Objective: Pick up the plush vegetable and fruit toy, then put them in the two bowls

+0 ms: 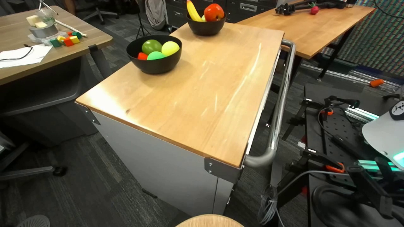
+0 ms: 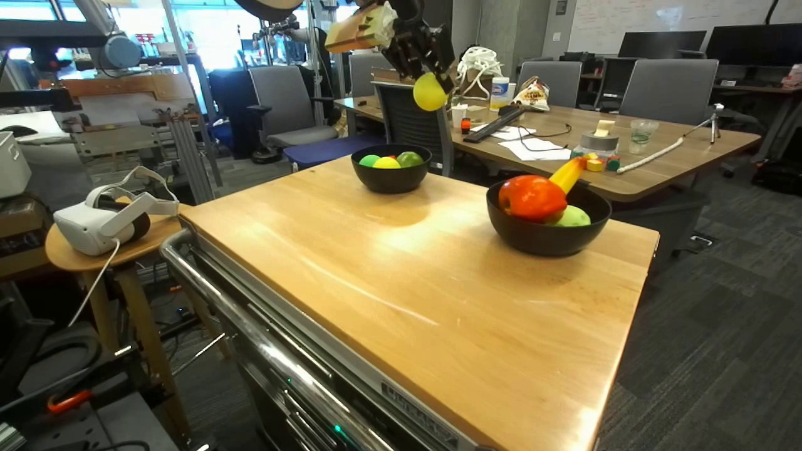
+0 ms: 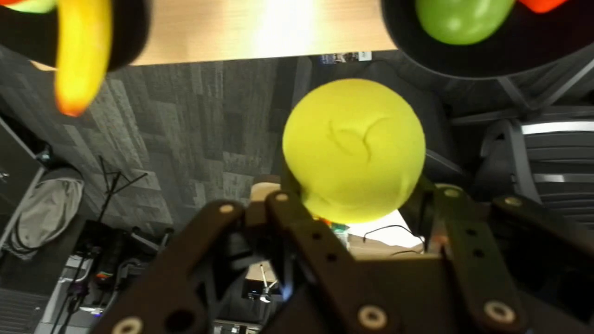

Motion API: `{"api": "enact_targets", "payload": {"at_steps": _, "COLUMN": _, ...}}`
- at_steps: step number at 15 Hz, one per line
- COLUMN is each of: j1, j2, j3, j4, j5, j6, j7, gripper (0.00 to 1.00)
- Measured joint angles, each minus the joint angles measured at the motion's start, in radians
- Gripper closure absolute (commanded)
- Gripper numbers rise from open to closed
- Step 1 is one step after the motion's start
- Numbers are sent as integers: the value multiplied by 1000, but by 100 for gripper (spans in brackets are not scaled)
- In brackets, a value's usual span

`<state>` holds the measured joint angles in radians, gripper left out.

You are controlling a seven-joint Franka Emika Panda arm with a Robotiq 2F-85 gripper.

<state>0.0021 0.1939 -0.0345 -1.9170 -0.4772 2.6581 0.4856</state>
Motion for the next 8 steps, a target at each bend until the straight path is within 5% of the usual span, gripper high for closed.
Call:
{"api": "enact_targets", "payload": {"at_steps": 5, "j1": 68, "j2": 244, "j3": 44, "j4": 258, "j5": 203, "j6": -39, "j7": -110, "gripper": 74}}
{"api": "enact_targets", "payload": {"at_steps": 8, "j1": 117, "j2": 357, "j3": 33, "j4": 412, "j5": 215, "j6": -163, "j7": -128, "gripper": 74}}
